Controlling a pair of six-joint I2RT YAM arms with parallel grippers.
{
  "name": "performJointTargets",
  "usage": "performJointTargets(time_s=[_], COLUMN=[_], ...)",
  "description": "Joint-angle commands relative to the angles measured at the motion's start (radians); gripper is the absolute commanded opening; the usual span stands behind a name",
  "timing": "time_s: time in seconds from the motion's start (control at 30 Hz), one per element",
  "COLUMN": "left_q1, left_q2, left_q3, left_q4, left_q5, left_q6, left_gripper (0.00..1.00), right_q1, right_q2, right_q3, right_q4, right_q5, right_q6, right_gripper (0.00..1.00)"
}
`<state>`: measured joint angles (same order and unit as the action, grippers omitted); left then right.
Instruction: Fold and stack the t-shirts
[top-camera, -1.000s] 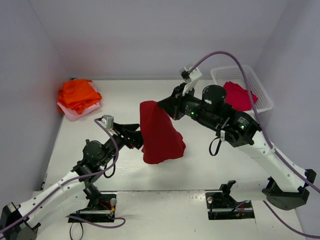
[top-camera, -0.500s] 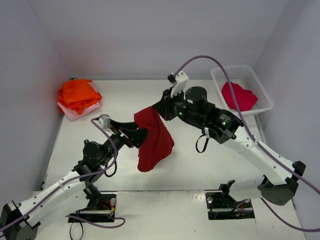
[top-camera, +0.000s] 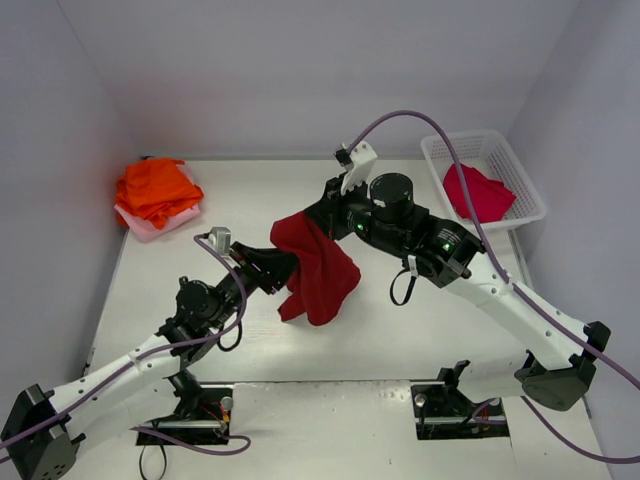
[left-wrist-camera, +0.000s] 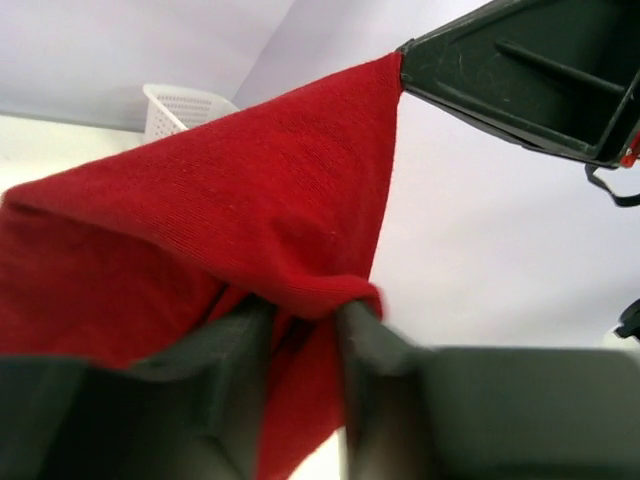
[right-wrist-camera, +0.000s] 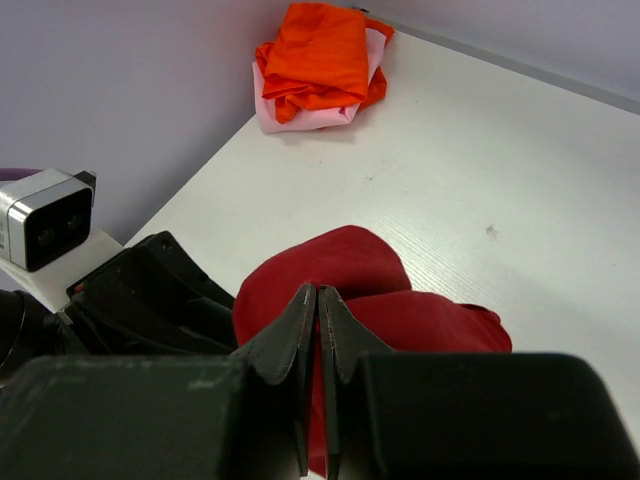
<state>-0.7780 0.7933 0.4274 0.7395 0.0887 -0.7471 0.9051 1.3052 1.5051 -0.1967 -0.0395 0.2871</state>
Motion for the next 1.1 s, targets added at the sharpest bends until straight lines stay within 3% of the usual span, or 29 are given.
performJointTargets(time_s=[0.0,0.07,0.1,0.4,0.77,1.07], left_q1=[-0.003,-0.004,-0.004,-0.003,-0.001,0.000], left_q2=[-0.025,-0.040,-0.046,-0.112,-0.327,-0.296], left_q3=[0.016,0.014,0.011,0.037,0.112,0.174], left_q4=[0.094,0.074,0.067,-0.023,-0.376,-0.431], left_q5=[-0.001,-0.009,-0.017,-0.029,-0.161,-0.144], left_q6=[0.006,0.009,0.012,0.055,0.164,0.193], left_gripper=[0.20,0.02,0.00,0.00,0.00,0.00], right_q1=[0.003,0.003,0.003,0.002,-0.054,-0.080], right_q2=[-0.009,-0.009,-0.011,-0.020,-0.184,-0.270], right_q3=[0.015,0.024,0.026,0.047,-0.081,-0.180], right_q4=[0.134,0.135,0.134,0.119,0.002,-0.037], right_q5=[0.010,0.007,0.007,0.026,0.141,0.133], right_q6=[0.014,0.015,0.017,0.000,-0.043,-0.009], right_gripper=[0.00,0.00,0.00,0.00,0.00,0.00])
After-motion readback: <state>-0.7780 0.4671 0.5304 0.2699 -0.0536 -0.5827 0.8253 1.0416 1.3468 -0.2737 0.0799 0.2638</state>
